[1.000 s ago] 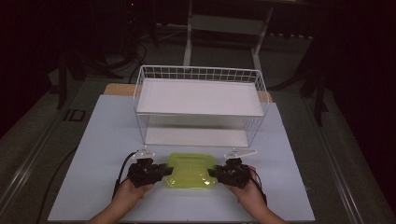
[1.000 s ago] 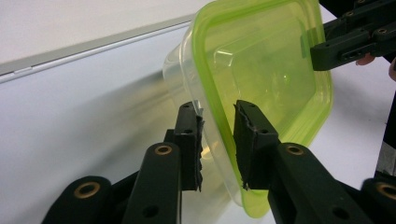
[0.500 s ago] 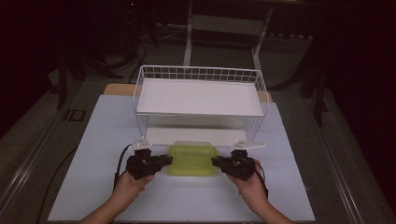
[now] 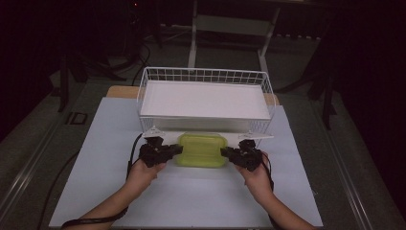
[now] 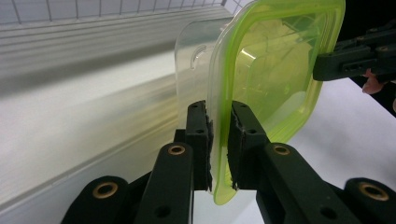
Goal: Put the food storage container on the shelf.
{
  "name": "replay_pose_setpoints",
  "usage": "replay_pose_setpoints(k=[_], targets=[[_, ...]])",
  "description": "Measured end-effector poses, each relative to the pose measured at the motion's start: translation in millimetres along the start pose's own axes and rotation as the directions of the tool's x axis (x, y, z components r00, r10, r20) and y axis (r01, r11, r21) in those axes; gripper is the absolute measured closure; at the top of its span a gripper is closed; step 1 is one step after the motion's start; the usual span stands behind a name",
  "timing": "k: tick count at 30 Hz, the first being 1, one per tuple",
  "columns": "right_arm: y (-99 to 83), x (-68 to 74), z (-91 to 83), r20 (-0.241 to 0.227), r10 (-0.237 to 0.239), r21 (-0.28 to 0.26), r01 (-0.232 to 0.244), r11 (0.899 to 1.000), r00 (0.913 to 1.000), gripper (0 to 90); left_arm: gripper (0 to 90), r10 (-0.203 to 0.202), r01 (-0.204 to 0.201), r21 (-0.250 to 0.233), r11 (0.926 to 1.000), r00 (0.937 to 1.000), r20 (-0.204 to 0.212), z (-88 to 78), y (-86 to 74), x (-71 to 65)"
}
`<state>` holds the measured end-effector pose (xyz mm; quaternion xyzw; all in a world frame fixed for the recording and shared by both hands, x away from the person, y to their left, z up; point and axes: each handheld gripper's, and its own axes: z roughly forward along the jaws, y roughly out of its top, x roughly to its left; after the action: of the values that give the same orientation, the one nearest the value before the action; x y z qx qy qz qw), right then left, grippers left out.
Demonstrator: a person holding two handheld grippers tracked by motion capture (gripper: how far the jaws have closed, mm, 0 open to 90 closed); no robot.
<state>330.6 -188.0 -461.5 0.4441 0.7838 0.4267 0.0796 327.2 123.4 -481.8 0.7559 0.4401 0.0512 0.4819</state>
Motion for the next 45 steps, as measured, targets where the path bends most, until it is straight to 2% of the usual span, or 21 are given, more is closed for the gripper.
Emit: replay_pose_setpoints(k=[3, 8, 11, 14, 20, 23, 25, 29, 30, 32, 36, 39, 41, 42, 43, 45], targets=[[-0.9, -5.6, 6.6, 0.015, -0.002, 0.007, 0.002, 1.000, 0.9999, 78.6, 80.1, -0.005, 0.005, 0.008, 1.0000, 1.0000, -0.005, 8.9, -1.8, 4.9], [0.8, -12.2, 16.3, 0.034, 0.003, 0.004, -0.003, 1.000, 0.9994, 78.2, 80.2, -0.014, 0.014, -0.014, 0.9998, 0.9999, -0.009, 17.2, -0.8, 12.2], [2.2, -16.0, 21.1, 0.042, 0.012, 0.003, -0.012, 1.000, 0.9991, 78.0, 80.1, -0.026, 0.026, -0.009, 0.9996, 0.9996, -0.013, 21.6, -0.8, 15.3], [2.4, -16.8, 26.6, 0.060, 0.001, 0.001, -0.001, 1.000, 0.9982, 77.8, 80.1, -0.028, 0.028, -0.004, 0.9996, 0.9993, -0.024, 25.6, -0.5, 19.0], [5.0, -21.7, 33.6, 0.081, 0.004, -0.008, -0.003, 1.000, 0.9967, 77.1, 79.5, -0.046, 0.045, -0.026, 0.9986, 0.9987, -0.022, 29.4, 2.9, 22.7], [7.5, -23.2, 35.2, 0.084, 0.017, -0.017, -0.016, 1.000, 0.9963, 76.8, 78.4, -0.033, 0.031, -0.039, 0.9987, 0.9987, -0.039, 31.4, 3.7, 23.5], [8.9, -23.9, 35.9, 0.088, 0.024, -0.027, -0.022, 0.999, 0.9958, 76.5, 78.0, -0.041, 0.040, -0.049, 0.9980, 0.9987, -0.029, 32.1, 3.7, 26.1], [10.7, -23.1, 37.4, 0.110, 0.011, -0.041, -0.007, 0.999, 0.9939, 75.5, 76.3, -0.048, 0.046, -0.055, 0.9974, 0.9986, -0.025, 33.3, 3.5, 28.5], [11.5, -23.0, 38.1, 0.116, 0.008, -0.044, -0.003, 0.999, 0.9933, 75.3, 76.3, -0.042, 0.040, -0.061, 0.9974, 0.9985, -0.035, 34.2, 3.6, 29.3], [13.3, -21.1, 40.8, 0.152, -0.004, -0.057, 0.013, 0.998, 0.9884, 73.5, 73.5, -0.032, 0.028, -0.070, 0.9972, 0.9979, -0.056, 35.6, 4.6, 29.4], [15.0, -21.8, 45.9, 0.187, -0.008, -0.073, 0.022, 0.997, 0.9823, 71.2, 69.5, -0.024, 0.017, -0.086, 0.9962, 0.9960, -0.087, 39.4, 6.3, 30.5], [14.5, -21.6, 50.2, 0.190, 0.003, -0.075, 0.011, 0.997, 0.9818, 63.6, 66.1, -0.006, -0.005, -0.097, 0.9952, 0.9940, -0.109, 42.5, 6.5, 29.4], [14.2, -21.4, 52.5, 0.190, 0.015, -0.081, 0.000, 0.997, 0.9817, 62.2, 62.4, 0.019, -0.032, -0.106, 0.9939, 0.9914, -0.129, 45.3, 6.0, 28.0], [14.2, -21.4, 52.5, 0.190, 0.015, -0.081, 0.000, 0.997, 0.9817, 62.2, 60.2, 0.019, -0.032, -0.106, 0.9939, 0.9914, -0.129, 45.3, 6.0, 28.0], [13.7, -20.4, 54.3, 0.227, 0.015, -0.084, 0.004, 0.996, 0.9738, 62.4, 57.6, 0.010, -0.025, -0.106, 0.9940, 0.9905, -0.137, 48.4, 6.0, 28.0], [13.2, -18.8, 56.1, 0.257, -0.017, -0.091, 0.041, 0.995, 0.9662, 62.3, 57.7, 0.003, -0.017, -0.113, 0.9935, 0.9920, -0.126, 50.1, 6.0, 31.0]])
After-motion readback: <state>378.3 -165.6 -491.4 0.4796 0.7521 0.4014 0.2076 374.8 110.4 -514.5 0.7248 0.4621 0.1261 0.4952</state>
